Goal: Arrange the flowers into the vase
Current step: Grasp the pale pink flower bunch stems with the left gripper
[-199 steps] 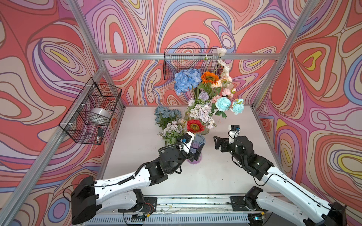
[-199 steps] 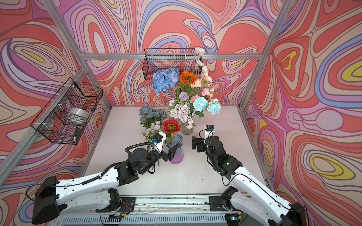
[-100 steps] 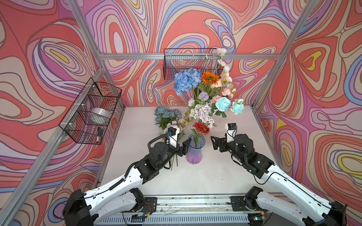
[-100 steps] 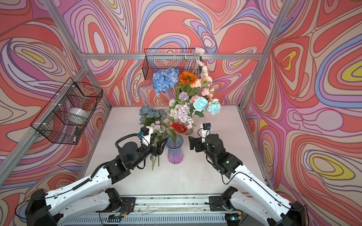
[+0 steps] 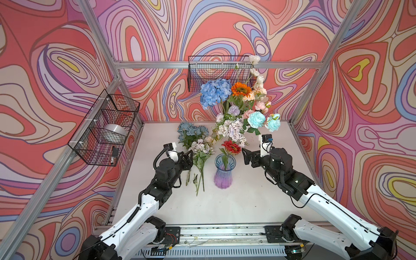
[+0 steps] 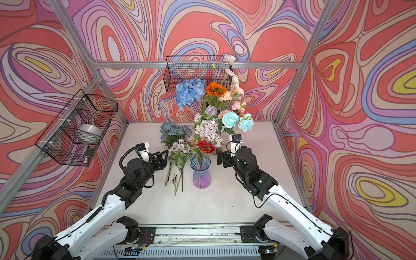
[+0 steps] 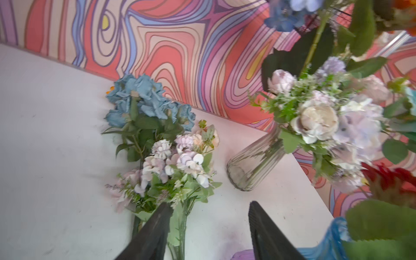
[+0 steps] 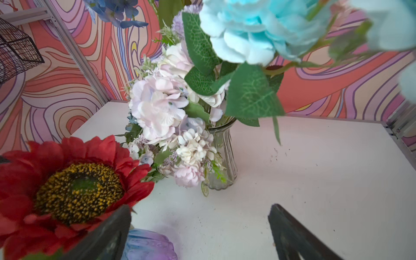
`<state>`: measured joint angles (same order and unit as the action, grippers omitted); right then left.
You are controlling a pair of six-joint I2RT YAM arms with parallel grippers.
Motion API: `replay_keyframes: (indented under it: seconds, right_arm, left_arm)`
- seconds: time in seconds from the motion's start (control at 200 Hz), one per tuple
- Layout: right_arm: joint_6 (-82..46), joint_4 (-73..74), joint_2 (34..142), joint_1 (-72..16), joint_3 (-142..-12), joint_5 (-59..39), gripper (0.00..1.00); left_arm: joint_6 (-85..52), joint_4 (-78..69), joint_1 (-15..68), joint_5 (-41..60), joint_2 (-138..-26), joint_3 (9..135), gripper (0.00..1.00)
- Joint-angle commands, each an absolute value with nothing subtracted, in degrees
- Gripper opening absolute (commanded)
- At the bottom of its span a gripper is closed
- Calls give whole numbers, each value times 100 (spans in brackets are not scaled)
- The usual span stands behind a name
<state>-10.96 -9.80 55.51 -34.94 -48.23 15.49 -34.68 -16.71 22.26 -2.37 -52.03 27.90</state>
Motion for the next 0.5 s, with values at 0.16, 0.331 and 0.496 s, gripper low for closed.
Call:
replay_keyframes:
  seconds: [0.16, 0.331, 0.496]
  right_arm:
    - [-1019, -807, 5903, -3472, -5073, 1652, 98]
    - [-1002, -817, 5968, -3472, -5128, 1657, 98]
    - [-1046, -791, 5916, -3472, -5095, 1832, 99]
  left_arm:
    - [-3968, -95, 2012, -481, -5526, 3132, 45]
    - [-3823, 439, 2012, -400, -5962, 3301, 45]
    - [-3891, 176, 2033, 555, -6481, 3365, 43]
